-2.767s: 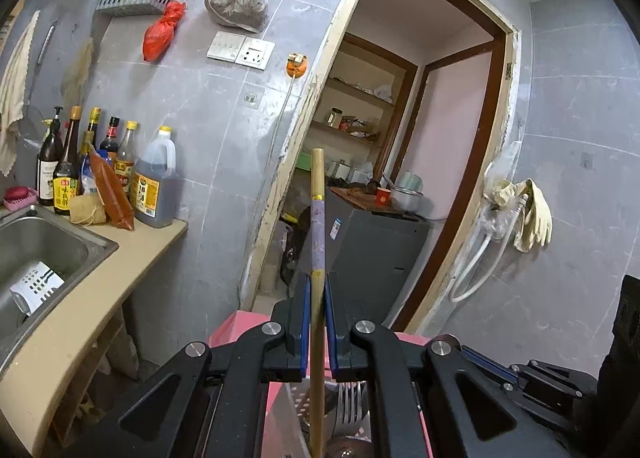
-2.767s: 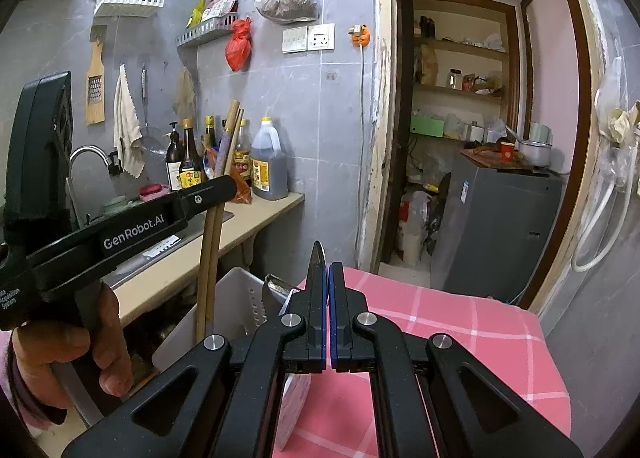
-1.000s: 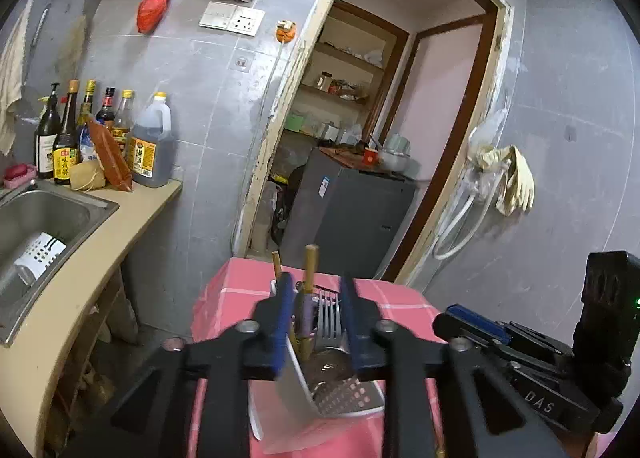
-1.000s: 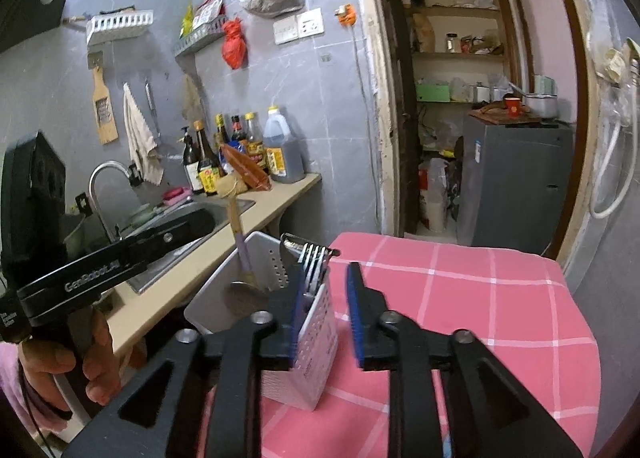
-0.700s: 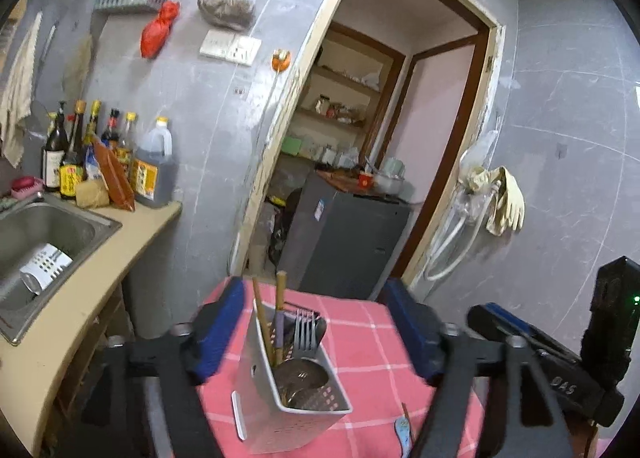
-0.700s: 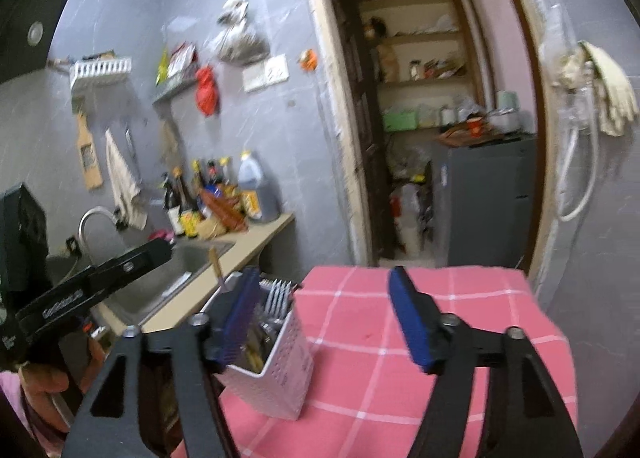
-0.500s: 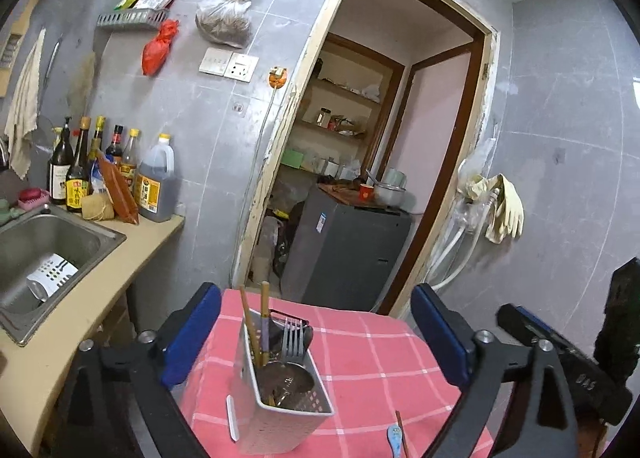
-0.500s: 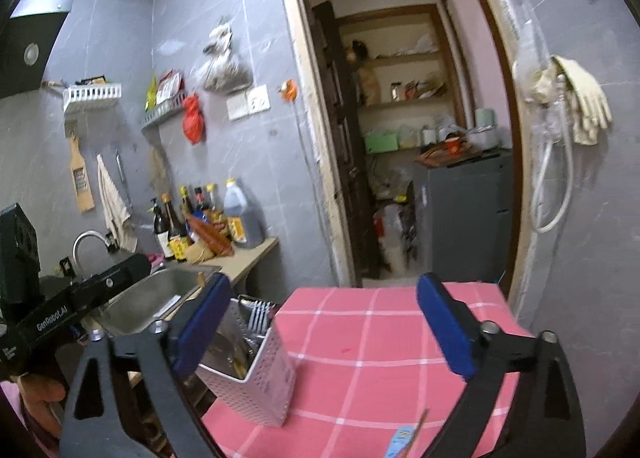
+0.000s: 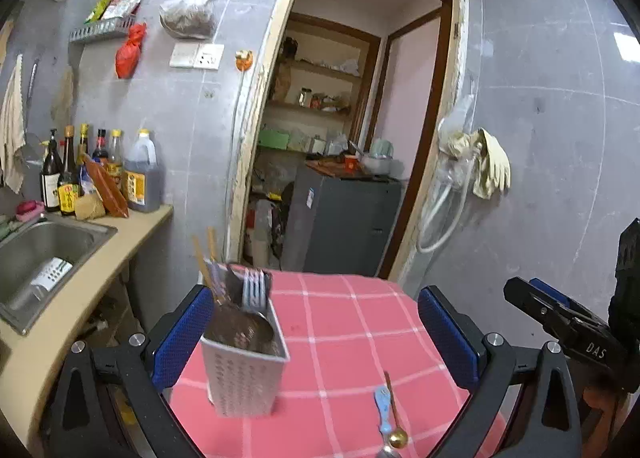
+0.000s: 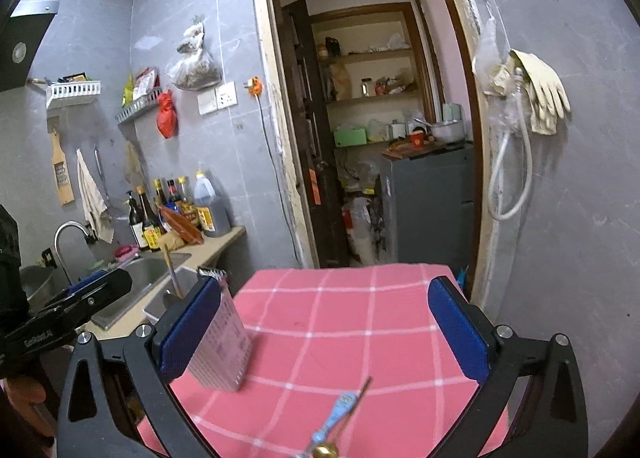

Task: Organize utensils
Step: 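Move both tools down toward the blue-handled spoon and gold spoon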

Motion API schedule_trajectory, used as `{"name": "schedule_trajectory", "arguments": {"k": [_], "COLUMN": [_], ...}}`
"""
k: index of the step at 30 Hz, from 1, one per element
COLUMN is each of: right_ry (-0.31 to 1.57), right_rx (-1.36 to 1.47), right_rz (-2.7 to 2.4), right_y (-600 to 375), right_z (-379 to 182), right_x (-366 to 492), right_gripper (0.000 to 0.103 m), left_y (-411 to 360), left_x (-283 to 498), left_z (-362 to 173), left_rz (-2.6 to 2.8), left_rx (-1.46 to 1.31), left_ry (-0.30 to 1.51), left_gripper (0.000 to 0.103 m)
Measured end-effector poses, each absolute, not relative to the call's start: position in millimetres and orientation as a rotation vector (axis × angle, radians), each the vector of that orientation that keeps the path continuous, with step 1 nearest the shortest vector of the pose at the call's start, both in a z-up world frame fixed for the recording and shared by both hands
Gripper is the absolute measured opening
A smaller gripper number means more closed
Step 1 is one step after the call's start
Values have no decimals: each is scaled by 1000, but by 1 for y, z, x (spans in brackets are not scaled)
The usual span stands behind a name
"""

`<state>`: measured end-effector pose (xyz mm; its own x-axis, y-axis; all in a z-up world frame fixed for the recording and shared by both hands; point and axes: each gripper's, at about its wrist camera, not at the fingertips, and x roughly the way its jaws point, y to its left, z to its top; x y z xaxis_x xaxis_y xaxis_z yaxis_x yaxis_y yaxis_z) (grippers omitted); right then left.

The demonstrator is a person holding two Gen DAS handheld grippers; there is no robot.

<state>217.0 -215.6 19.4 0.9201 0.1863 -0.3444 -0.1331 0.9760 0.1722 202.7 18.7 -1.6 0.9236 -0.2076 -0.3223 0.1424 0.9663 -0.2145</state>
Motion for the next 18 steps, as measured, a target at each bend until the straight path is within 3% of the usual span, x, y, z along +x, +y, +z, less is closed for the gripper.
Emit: {"name": "schedule_trajectory", "arguments": {"k": [18], "right_ry": [622], "right_rx": [142], "right_rz": [219], "right_y": [-262], "right_z": [-54], "right_x": [233], "right_gripper": [102], "left_y": [-28], "left_x": [210], "left_z": [-65], "left_rz": [-179], "left_rx": [-166], "left_ry": [561], "left_gripper": [103]}}
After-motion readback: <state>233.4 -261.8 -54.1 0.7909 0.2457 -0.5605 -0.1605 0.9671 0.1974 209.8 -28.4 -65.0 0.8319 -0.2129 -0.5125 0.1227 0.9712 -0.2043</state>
